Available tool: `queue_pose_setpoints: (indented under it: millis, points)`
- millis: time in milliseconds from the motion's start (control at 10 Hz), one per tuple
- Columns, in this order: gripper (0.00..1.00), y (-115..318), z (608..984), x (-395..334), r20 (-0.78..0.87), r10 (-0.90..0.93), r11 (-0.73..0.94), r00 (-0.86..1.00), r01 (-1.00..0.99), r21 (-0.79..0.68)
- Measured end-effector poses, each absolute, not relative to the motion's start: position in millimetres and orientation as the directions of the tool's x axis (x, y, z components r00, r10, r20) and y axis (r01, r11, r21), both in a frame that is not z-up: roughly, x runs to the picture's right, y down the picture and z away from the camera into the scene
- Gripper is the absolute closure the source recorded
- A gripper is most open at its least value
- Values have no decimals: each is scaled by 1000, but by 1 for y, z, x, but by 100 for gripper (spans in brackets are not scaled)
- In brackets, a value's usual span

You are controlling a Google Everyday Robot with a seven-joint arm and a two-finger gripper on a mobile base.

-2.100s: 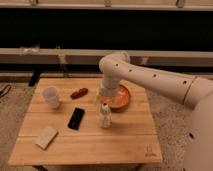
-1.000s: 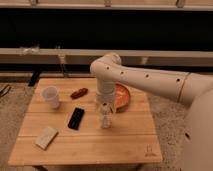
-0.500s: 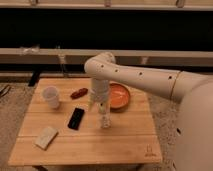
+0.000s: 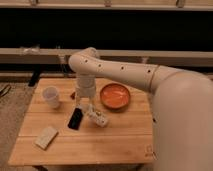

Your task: Knock the bottle over

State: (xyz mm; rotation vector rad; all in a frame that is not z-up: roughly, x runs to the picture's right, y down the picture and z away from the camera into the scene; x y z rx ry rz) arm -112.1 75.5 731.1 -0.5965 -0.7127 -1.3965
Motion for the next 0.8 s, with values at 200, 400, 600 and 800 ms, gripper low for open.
queue_pose_setpoints:
  millis: [200, 400, 600, 800]
  points:
    - [37, 64, 739, -118, 737, -676, 94, 26, 994, 51]
    - [37, 52, 752, -106, 715, -697, 121, 53, 992, 44]
    - [37, 49, 759, -86, 694, -713, 160, 102, 987, 20]
    - [37, 49, 759, -89, 694, -713, 159, 98, 987, 24]
